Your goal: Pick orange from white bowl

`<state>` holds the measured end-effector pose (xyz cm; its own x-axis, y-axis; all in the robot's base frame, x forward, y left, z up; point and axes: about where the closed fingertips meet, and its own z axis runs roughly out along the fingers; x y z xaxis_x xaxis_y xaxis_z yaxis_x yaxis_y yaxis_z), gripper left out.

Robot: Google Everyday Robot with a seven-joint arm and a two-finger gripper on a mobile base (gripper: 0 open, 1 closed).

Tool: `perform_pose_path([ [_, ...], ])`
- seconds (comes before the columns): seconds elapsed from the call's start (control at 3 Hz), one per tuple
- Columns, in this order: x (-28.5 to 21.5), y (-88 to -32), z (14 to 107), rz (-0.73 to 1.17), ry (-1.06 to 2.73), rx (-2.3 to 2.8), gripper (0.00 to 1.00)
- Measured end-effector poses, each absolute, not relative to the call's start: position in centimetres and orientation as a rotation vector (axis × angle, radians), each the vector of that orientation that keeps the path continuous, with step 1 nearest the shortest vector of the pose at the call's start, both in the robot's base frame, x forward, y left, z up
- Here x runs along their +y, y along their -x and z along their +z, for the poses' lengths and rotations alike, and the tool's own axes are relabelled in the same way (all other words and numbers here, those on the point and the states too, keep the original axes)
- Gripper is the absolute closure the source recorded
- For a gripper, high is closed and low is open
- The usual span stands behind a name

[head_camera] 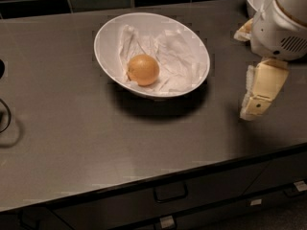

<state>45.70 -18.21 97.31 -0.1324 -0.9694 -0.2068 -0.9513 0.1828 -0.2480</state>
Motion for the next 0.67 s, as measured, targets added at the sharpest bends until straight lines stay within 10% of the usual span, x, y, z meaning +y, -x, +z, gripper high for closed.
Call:
perform_pose_path([
  [0.67,-10.0,-49.1,97.7,-0.022,2.041,1.918,0.00],
])
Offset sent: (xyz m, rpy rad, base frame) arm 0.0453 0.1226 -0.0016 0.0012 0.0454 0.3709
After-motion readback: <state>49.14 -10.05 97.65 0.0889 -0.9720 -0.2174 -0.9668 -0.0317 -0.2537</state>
